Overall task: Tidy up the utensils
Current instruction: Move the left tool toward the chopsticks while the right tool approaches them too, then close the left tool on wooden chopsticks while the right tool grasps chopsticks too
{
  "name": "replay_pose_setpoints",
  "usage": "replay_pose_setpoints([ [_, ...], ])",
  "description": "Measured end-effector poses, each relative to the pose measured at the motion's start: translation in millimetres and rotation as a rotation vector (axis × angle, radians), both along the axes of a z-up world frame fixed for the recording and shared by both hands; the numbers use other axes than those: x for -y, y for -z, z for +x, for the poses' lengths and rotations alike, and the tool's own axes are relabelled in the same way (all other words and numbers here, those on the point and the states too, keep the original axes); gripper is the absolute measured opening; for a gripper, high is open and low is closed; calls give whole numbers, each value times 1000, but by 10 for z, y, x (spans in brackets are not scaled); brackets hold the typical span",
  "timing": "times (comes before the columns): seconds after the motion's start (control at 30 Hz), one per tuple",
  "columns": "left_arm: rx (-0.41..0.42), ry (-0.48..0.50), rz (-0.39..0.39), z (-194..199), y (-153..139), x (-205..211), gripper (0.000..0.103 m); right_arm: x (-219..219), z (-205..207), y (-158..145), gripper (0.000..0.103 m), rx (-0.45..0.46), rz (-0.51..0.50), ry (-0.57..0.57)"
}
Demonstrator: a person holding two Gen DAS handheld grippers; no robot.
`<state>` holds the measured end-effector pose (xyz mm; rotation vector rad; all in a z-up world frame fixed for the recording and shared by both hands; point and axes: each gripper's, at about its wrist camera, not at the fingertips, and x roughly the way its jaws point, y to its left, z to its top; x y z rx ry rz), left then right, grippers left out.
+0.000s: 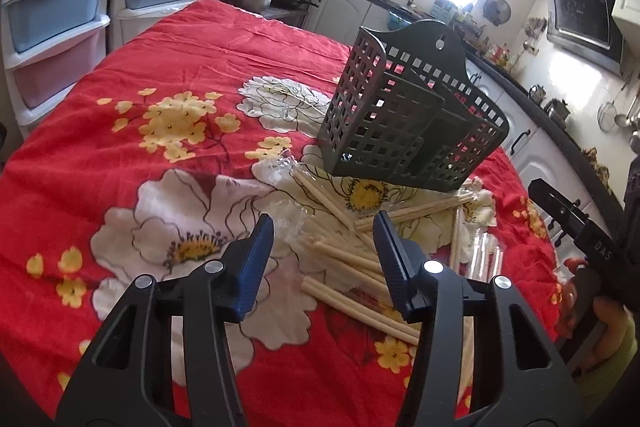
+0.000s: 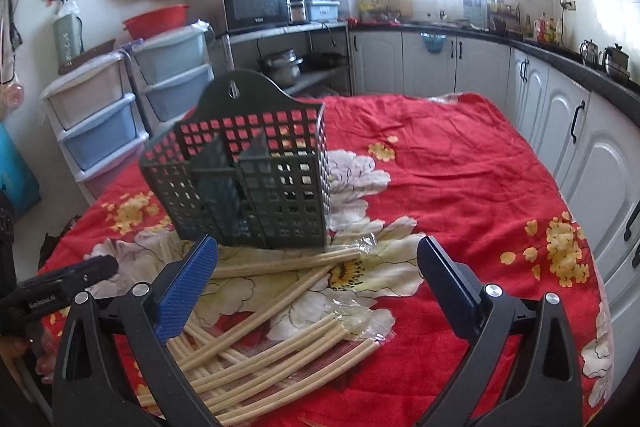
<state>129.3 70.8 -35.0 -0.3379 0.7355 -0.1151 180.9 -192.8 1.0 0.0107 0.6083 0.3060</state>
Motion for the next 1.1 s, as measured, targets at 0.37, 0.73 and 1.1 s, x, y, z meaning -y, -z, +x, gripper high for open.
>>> replay_pose_setpoints([
  [0.37, -44, 56, 50, 184, 99, 46, 30, 28, 405, 246, 97, -161, 15, 31],
  [0.73, -90, 57, 32, 270, 218, 0, 23, 202, 781, 504, 76, -300, 95, 58],
  [1.1, -93, 60, 5, 263, 244, -37, 12, 268, 919, 647, 34, -333, 127, 29],
])
